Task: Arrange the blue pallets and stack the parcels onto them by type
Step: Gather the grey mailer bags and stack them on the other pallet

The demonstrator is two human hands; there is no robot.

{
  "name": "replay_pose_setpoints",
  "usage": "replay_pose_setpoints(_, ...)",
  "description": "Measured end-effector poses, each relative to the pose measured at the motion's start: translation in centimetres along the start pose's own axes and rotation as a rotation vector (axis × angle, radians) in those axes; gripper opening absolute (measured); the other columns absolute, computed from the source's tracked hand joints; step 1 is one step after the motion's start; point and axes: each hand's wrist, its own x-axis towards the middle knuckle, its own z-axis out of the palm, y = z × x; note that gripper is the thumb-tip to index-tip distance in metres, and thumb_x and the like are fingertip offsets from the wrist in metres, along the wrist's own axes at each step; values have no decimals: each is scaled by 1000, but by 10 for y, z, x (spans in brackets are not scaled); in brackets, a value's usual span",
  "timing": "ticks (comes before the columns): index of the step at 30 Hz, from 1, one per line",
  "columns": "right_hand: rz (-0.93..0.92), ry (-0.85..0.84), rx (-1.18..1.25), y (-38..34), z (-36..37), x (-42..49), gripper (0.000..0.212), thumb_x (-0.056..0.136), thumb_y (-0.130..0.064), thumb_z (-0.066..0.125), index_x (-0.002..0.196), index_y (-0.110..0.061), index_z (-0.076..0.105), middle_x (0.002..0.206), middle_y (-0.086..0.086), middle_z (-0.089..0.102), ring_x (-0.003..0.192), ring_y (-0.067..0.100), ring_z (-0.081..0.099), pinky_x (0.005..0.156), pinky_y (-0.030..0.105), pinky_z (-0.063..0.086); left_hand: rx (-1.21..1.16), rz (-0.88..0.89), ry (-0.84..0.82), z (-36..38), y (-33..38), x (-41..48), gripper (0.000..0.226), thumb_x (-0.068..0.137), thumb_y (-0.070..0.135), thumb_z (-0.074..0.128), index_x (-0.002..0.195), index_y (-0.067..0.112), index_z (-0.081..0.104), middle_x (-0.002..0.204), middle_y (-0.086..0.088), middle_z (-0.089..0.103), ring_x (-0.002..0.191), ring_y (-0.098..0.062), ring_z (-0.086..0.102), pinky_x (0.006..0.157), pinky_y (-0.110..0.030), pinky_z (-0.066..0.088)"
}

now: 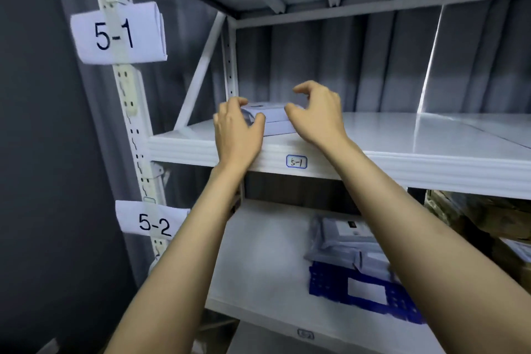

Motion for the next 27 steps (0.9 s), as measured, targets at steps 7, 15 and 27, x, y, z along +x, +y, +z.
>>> replay_pose_setpoints(7,195,-80,-146,13,32,44,41,89,-29,57,126,-11,57,132,13,57,122,31,52,95,33,43,-17,-262,-244,25,-21,50,62,90,42,54,133,0,38,137,-21,44,127,-38,41,102,-42,37)
replay_pose_setpoints(15,310,-168,-193,29,64,61,44,97,-36,42,124,-3,51,131,20,54,119,37,51,89,37,42,16,-335,-360,39,-35,65,55,95,40,39,136,5,28,136,-16,51,126,-37,42,95,-42,37)
replay_pose_setpoints(27,424,34,-116,38,51,60,39,89,-46,52,83,-8,58,90,15,58,94,36,56,68,32,35,-75,-333,-319,32,-36,58,50,99,32,26,145,13,28,140,-11,49,125,-32,45,94,-38,34)
